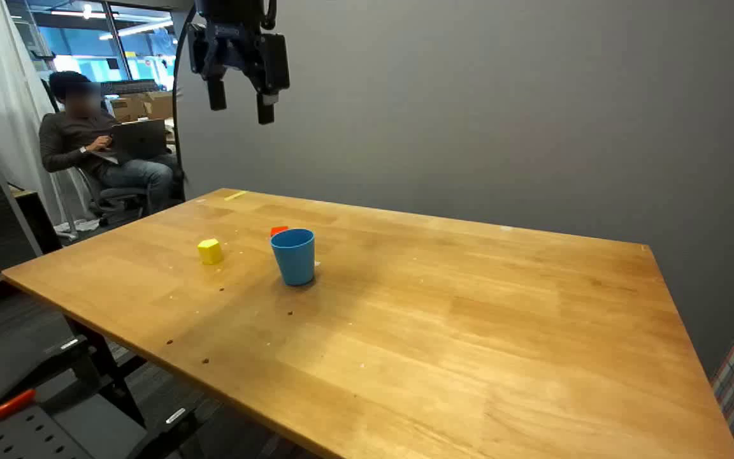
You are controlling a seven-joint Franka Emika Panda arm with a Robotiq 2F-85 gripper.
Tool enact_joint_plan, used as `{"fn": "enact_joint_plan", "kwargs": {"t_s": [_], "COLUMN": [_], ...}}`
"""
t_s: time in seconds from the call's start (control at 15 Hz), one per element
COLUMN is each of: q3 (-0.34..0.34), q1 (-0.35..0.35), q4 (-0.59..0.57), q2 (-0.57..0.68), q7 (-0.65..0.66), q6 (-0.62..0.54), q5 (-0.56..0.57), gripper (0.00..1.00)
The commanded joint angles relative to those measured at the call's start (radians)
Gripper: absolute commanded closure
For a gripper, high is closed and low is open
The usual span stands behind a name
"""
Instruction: Put the yellow block in the cup
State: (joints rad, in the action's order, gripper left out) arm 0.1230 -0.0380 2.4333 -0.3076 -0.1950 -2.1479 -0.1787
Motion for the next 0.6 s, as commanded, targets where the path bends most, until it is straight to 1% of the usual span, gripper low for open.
{"fn": "enact_joint_plan", "kwargs": {"t_s": [0.0, 0.53], "q3": [-0.015, -0.014], "q1": [0.016, 0.016], "q4": [-0.007, -0.018], "q2": [0.001, -0.001], "q7": [-0.004, -0.004], "q6": [0.003, 0.003], "q5": [-0.005, -0.005], "gripper": [0.0, 0.0]}}
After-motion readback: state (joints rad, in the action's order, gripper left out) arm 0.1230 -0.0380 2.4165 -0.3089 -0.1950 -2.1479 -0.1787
